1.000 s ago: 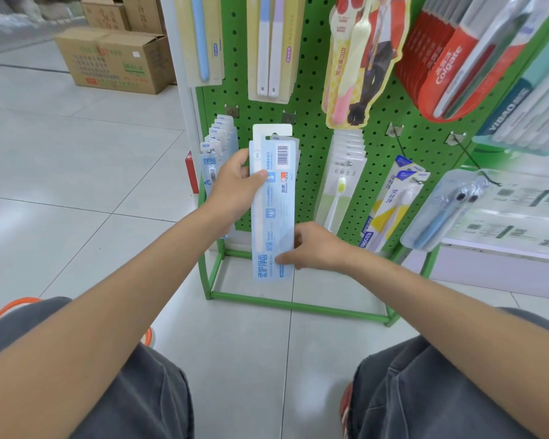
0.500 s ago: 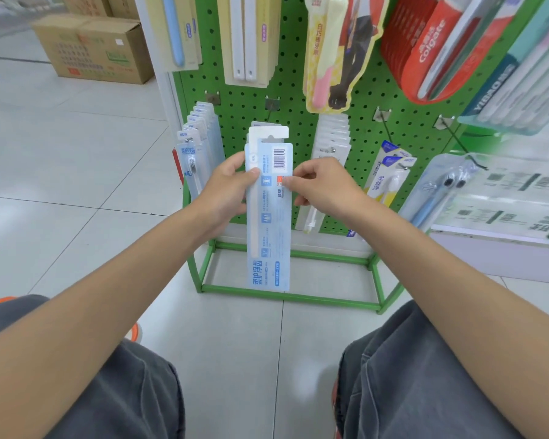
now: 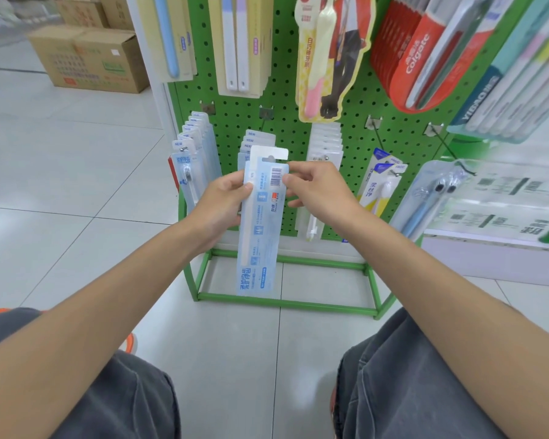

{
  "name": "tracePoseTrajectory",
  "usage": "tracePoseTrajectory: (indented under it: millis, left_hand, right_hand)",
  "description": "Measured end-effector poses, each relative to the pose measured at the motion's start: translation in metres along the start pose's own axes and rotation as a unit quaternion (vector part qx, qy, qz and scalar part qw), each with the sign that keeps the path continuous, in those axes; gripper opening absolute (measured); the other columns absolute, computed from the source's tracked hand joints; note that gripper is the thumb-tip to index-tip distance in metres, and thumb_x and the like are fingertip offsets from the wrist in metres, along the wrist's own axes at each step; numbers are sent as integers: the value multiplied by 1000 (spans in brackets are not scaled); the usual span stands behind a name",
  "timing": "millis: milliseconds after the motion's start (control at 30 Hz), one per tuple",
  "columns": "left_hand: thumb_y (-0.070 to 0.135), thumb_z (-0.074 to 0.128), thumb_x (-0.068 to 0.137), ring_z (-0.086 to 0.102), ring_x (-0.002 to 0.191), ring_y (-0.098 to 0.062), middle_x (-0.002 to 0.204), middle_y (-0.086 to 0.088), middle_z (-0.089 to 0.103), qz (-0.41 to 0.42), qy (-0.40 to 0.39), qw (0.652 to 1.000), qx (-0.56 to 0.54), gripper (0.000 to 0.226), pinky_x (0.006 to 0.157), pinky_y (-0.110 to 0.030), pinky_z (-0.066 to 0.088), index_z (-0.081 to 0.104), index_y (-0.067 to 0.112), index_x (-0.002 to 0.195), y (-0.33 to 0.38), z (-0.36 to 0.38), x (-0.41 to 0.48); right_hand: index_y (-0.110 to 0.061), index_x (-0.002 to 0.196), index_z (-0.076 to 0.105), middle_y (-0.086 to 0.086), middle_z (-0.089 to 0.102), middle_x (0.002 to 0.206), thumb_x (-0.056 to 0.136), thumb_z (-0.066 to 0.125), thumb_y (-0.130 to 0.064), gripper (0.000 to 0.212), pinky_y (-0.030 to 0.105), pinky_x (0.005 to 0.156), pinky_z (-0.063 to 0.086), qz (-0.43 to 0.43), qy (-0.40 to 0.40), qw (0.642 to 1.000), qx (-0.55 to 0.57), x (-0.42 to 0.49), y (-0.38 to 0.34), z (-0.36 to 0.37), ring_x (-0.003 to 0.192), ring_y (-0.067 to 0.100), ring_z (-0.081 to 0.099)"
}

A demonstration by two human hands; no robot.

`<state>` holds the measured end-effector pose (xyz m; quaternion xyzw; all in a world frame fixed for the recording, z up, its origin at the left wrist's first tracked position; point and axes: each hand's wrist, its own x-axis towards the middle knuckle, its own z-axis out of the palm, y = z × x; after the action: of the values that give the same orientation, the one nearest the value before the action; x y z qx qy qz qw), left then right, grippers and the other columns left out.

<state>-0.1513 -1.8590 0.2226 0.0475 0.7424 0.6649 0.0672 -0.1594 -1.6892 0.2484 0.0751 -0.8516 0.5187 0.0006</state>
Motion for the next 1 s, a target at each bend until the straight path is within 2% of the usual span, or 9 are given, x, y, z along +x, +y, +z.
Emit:
tracePoseTrajectory:
  millis: [100,200,367,467,567,633,733,867,1000]
  left_hand:
    - [14,40,105,68,106,-12,119,4,70,19,-35,999,25,32,94,-40,54,63,28,125,3,3,-3]
    - [16,54,100,69,105,-12,135,4,60,52,-59,993,82,36,93,-35,56,57,26,134,2,7,-6]
    - [22,79,80,68,97,-17,122,1,53,65,-3,994,90,63,81,-28,59,47,30,134,1,11,-7]
    - [28,82,76,61,88,-8,119,5,51,49,1,992,115,71,73,-17,55,43,32,136,-1,9,-4]
    - [27,82,75,54,71,-1,101,3,56,40,7,992,116,61,69,-16,48,47,31,124,-5,7,-1]
    - [24,84,74,56,61,3,89,7,58,45,24,993,102,57,63,-15,48,49,30,119,-7,8,0]
    - [26,85,73,56,56,7,85,8,61,62,39,989,126,54,63,-19,46,53,25,116,-8,9,2]
    - [33,86,71,54,55,7,86,8,62,74,64,984,150,51,61,-18,44,55,25,109,-9,9,4]
    - [36,88,68,56,63,-2,91,5,64,84,63,982,160,51,63,-23,44,56,27,106,-7,10,7]
  right_hand:
    - [-18,111,69,-1,73,103,96,59,-32,23,39,89,57,15,-31,999,30,-2,-1,0,97,14,69]
    - [-7,97,69,-10,60,74,91,65,-42,35,39,85,59,25,-23,998,47,-5,-1,2,81,10,64]
    - [-10,77,60,18,49,78,97,52,-23,25,46,79,60,17,-31,998,46,-10,-7,6,71,15,57]
    - [-15,66,41,2,36,63,95,43,-16,29,60,80,55,22,-22,999,15,-10,-8,9,62,18,44]
    - [-10,66,42,3,37,62,93,43,-8,27,55,77,58,10,-20,1000,3,-9,-6,10,60,19,44]
    - [-1,76,55,11,51,65,89,48,-6,16,52,71,58,-23,2,999,-43,-10,-5,8,62,28,57]
    - [-5,82,63,14,65,75,87,53,-10,13,46,69,56,-72,35,990,-117,-10,-5,5,72,33,65]
    - [-8,73,57,12,62,67,94,54,-21,25,36,63,48,-121,63,979,-152,-10,-5,4,62,26,56]
    - [-16,102,68,-5,59,66,95,55,-19,14,27,62,43,-132,96,973,-165,-5,-3,1,61,10,52]
